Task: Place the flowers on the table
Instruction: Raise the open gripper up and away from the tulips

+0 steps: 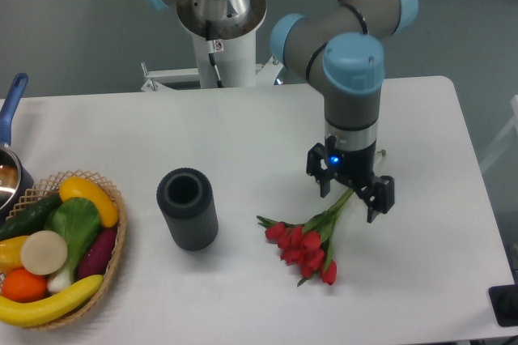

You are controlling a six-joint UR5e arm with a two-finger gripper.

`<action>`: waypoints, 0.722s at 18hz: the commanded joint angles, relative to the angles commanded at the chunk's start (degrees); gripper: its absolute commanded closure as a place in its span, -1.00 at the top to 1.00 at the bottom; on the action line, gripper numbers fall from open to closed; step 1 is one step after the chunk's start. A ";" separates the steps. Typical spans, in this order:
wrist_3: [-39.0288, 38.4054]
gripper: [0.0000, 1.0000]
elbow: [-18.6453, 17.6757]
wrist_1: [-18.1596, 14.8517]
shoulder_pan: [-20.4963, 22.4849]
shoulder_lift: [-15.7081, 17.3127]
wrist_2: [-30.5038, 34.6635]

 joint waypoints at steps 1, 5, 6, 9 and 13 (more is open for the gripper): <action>0.26 1.00 1.32 -1.84 0.26 0.09 -0.09; 5.95 1.00 6.07 -10.45 3.76 1.66 -0.43; 8.85 1.00 6.08 -11.87 4.91 2.54 -0.61; 18.69 1.00 6.08 -14.08 9.04 4.48 -0.97; 25.66 1.00 5.73 -17.49 15.54 7.20 -7.28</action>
